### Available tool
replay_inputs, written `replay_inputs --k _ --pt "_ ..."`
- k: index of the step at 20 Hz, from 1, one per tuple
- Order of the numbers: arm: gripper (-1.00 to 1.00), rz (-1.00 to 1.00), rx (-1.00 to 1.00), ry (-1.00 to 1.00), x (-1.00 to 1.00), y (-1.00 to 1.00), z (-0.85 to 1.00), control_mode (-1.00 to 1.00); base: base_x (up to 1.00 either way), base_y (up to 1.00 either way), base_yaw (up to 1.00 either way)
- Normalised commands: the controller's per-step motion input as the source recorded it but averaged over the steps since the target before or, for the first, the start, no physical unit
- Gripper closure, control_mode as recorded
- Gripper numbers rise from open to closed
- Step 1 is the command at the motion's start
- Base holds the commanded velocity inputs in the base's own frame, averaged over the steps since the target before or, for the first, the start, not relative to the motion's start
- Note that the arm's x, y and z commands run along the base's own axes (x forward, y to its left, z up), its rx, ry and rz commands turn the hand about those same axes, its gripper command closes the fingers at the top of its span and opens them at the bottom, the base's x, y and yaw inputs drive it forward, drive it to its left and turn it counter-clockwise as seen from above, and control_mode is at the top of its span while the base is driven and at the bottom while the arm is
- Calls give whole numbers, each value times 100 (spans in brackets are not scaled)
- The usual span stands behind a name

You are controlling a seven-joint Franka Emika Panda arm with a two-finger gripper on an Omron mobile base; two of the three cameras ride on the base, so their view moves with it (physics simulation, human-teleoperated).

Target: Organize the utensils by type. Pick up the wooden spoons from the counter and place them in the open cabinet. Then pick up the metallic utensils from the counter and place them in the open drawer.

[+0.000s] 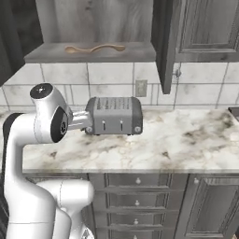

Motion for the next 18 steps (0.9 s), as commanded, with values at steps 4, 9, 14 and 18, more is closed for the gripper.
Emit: replay_inputs --k 4,9,14,18 --pt "-100 0 0 0 0 0 0 100 -29 -41 -53" --pt "-100 0 0 0 0 0 0 100 -1 -29 -65" --pt "-100 0 0 0 0 0 0 100 0 -38 -71" --pt "-100 0 0 0 0 0 0 100 0 -38 -74"
